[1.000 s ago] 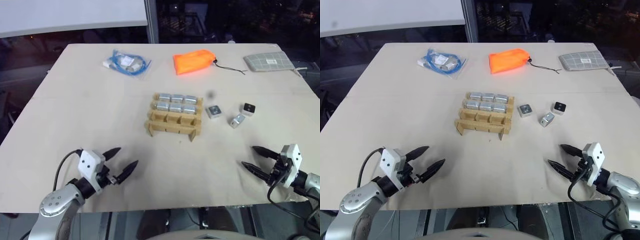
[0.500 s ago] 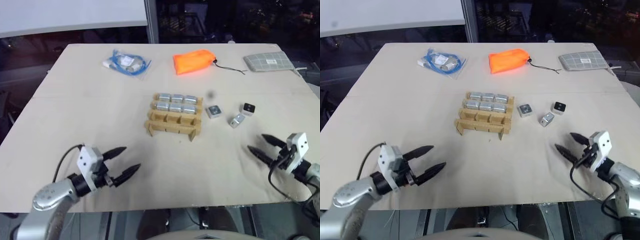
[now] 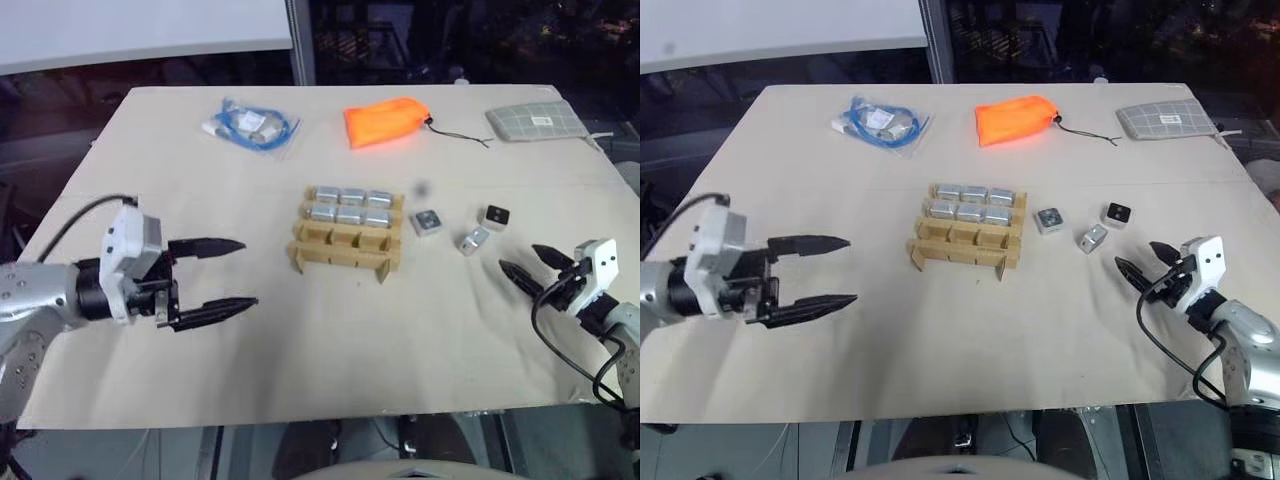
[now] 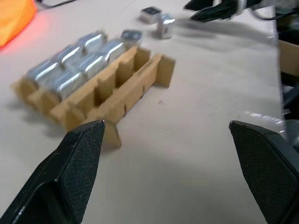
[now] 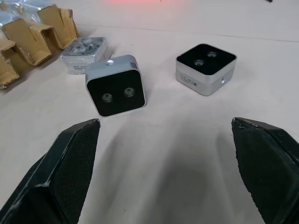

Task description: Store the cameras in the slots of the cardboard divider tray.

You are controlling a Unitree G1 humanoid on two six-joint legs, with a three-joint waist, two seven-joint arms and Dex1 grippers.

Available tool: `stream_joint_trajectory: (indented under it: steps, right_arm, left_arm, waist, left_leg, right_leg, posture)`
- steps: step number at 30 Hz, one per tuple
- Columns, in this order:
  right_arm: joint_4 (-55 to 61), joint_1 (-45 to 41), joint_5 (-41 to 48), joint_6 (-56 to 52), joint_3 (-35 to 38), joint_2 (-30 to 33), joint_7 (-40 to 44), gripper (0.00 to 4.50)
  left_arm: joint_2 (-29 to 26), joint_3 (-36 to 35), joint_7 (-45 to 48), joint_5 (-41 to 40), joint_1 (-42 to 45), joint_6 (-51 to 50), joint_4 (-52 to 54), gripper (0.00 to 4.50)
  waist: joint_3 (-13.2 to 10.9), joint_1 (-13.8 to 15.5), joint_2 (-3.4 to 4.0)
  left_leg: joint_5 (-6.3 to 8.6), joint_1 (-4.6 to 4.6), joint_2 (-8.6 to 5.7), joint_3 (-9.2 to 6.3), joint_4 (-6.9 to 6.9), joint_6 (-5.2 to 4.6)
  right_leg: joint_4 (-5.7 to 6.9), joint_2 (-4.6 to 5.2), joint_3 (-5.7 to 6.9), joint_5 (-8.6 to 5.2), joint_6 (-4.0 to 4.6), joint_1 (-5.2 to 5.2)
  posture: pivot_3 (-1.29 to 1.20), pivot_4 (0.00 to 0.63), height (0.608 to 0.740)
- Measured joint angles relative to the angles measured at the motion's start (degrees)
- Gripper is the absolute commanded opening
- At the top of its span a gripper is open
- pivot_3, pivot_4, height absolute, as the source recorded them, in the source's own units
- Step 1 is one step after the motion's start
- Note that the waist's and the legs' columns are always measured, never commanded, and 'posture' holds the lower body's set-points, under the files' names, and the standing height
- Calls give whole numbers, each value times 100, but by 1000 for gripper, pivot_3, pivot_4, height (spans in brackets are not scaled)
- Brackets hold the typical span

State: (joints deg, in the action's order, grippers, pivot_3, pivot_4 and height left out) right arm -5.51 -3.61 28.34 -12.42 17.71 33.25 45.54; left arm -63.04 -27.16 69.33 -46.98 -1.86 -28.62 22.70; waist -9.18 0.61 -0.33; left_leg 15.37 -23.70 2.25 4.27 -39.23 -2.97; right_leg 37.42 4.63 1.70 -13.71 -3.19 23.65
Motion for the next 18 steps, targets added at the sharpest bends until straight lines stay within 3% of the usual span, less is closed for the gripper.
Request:
stream_joint_trajectory:
  steps: [6,18]
  right_arm:
    - [288,1,122,-193,-49,-26,76,4500]
    - [1030,-195,134,-581,-645,-199,53,4500]
  left_arm:
    - [-273,-91,201,-255,293,-373,155,4428]
    - [-135,-4,122,26,609,-339,143,4428]
  waist:
    - [-6,-12,8]
    - [-10,-9,5]
  left_leg:
    - [-2,1,1,3,0,3]
    - [-14,0,0,5,0,24]
  right_leg:
    - [0,-4,-3,1,-1,1]
    - [-1,-5,-4,1,-1,1]
  posture:
    - [0,150,740]
    - [0,150,740]
